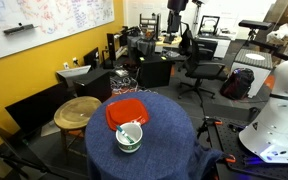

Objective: Take the marker out of the cup and put it on the table

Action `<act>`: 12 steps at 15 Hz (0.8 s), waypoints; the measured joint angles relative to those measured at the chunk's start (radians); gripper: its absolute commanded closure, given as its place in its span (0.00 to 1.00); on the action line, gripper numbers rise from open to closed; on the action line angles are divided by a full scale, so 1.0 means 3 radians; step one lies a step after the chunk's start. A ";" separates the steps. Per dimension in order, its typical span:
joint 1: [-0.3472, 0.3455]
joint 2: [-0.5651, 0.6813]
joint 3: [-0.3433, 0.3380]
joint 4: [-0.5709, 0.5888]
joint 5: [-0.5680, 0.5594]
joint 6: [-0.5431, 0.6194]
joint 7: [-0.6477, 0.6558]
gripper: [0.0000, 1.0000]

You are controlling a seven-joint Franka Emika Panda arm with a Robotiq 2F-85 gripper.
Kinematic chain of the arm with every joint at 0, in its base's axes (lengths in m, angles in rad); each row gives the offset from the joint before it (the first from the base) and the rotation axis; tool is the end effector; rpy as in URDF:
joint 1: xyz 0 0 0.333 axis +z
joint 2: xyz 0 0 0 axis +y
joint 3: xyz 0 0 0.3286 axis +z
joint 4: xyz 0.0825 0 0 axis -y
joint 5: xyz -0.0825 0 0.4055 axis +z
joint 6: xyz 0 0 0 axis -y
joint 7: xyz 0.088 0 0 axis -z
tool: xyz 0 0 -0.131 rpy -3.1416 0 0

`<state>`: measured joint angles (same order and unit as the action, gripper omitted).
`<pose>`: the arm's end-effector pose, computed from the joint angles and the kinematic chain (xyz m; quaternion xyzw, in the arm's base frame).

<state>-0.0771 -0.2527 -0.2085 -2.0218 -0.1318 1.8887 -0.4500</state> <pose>0.4893 -0.1652 0.5504 0.9926 0.1005 0.0402 0.0558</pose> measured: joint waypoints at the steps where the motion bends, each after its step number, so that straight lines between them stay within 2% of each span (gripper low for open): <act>1: 0.0005 0.0025 0.0021 -0.0015 0.0004 0.0099 0.0001 0.00; 7: 0.0063 0.0249 0.0167 -0.0041 0.0108 0.0573 0.0007 0.00; 12: 0.0164 0.0462 0.0303 -0.0041 0.0472 0.0967 0.0007 0.00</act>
<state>-0.0280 -0.1141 -0.1177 -2.0341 0.0097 2.1788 -0.4480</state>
